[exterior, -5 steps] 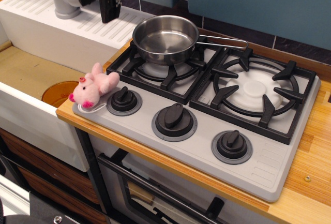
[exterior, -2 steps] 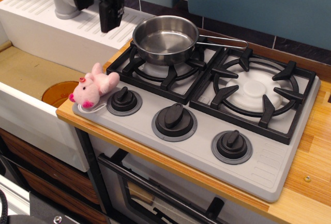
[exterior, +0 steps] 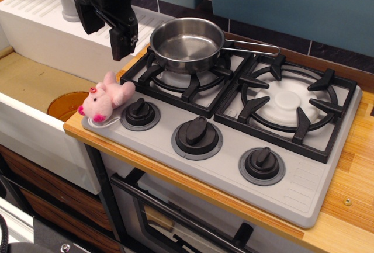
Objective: Put stuffedpig in pan
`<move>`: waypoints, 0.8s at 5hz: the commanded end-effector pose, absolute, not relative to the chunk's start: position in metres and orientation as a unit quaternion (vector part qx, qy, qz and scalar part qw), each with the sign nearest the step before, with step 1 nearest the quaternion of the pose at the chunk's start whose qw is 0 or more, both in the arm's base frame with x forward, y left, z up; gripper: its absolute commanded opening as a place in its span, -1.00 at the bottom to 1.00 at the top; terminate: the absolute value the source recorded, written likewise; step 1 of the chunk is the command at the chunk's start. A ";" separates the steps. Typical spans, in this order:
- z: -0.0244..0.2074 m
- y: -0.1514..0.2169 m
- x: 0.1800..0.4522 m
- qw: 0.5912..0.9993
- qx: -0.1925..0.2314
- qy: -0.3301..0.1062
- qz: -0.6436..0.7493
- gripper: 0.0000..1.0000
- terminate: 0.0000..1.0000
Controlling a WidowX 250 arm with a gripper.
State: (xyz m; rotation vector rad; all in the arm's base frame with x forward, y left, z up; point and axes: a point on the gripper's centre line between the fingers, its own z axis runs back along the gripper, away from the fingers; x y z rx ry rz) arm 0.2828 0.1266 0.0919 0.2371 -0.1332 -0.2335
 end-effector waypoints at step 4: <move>0.072 0.130 0.276 0.978 0.143 -0.109 -0.106 1.00 -1.00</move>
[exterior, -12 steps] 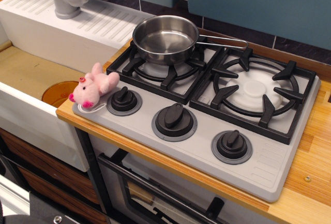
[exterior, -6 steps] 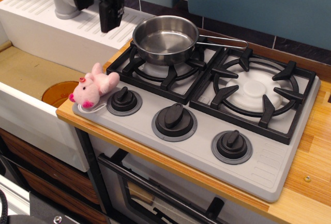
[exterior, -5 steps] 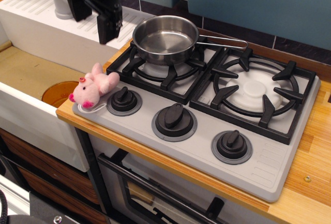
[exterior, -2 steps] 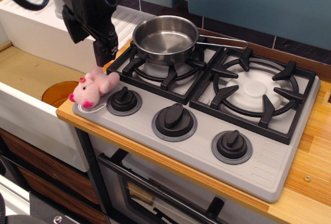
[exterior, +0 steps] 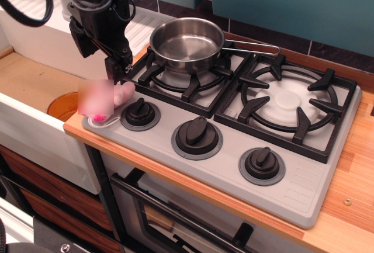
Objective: Put stuffedpig in pan
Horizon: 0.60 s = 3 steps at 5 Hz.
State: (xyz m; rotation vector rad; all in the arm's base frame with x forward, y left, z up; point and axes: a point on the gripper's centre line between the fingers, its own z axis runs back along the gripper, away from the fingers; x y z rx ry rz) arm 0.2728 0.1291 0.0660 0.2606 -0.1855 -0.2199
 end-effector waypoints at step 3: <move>0.055 0.129 0.277 0.979 0.143 -0.102 -0.105 1.00 -1.00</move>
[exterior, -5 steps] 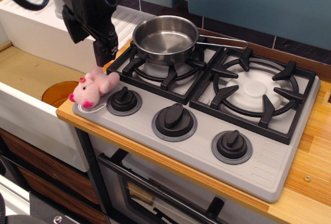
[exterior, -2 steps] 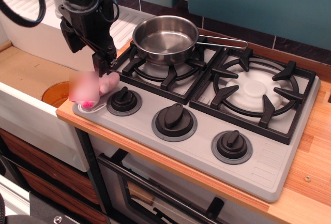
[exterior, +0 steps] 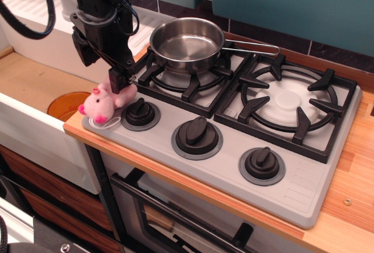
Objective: Put stuffedpig in pan
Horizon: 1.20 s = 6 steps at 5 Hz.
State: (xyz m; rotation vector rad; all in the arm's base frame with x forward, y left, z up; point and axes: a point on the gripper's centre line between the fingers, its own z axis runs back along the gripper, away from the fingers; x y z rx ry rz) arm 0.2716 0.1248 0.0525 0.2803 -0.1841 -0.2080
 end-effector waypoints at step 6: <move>0.015 0.142 0.275 0.986 0.124 -0.059 -0.093 -1.00 -1.00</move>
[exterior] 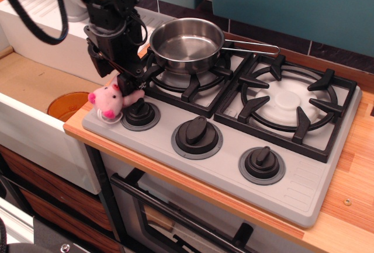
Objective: Put stuffedpig in pan
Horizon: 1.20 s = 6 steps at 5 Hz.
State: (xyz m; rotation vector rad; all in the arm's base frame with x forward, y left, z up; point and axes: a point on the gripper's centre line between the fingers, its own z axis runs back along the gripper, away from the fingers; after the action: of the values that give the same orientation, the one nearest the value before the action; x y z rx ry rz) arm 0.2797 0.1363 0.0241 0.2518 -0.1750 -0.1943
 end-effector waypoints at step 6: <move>0.109 0.163 0.290 0.981 0.166 0.026 -0.100 -1.00 -1.00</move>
State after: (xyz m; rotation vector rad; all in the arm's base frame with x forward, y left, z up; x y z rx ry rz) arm 0.2829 0.1596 0.0811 0.2878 0.1368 -0.2117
